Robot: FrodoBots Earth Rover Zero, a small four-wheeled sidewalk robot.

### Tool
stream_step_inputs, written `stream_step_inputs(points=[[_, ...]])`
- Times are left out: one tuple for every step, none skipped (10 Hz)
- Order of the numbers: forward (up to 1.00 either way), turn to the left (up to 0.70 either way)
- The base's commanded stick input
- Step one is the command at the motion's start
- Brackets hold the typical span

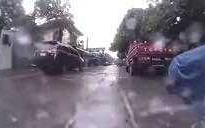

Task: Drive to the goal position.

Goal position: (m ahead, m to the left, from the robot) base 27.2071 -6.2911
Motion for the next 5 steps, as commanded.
stream_step_inputs(points=[[1.00, -0.06], [1.00, -0.27], [1.00, -0.17], [1.00, 0.00], [1.00, 0.00]])
